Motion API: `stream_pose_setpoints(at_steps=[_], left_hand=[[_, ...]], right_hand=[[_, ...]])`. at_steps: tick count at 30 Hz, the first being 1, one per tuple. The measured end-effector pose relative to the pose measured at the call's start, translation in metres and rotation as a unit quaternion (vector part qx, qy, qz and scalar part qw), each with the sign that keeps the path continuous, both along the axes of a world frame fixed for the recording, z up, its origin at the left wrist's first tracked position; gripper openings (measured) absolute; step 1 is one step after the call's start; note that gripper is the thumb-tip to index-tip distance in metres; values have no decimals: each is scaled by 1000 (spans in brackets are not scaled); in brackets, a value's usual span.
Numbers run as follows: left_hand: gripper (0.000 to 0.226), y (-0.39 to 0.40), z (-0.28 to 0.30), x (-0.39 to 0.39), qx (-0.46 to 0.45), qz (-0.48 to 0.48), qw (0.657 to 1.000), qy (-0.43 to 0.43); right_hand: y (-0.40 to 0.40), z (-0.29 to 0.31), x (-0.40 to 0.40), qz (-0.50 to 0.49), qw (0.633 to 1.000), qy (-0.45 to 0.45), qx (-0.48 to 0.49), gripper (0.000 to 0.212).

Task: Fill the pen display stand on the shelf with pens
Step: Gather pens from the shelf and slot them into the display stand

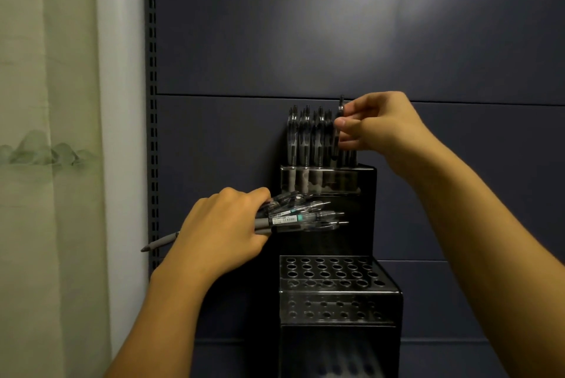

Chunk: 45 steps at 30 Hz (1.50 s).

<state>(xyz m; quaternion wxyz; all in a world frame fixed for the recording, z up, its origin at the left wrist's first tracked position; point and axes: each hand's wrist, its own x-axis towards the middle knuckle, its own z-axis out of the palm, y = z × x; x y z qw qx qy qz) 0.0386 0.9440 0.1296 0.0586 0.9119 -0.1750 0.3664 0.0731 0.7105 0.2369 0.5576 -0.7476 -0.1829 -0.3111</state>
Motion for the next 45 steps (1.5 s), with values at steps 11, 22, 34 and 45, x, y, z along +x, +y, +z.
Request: stream_pose_setpoints(at_steps=[11, 22, 34, 45], left_hand=[[17, 0, -2, 4, -6, -15, 1000, 10], [19, 1, -1, 3, -18, -25, 999, 10], [15, 2, -3, 6, -61, -42, 997, 33], [17, 2, -3, 5, -77, -44, 995, 45]], right_hand=[[3, 1, 2, -45, 998, -4, -44, 10], [10, 4, -5, -75, 988, 40, -128, 13], [-1, -30, -40, -103, 981, -44, -158, 15], [0, -80, -63, 41, 977, -73, -195, 27]])
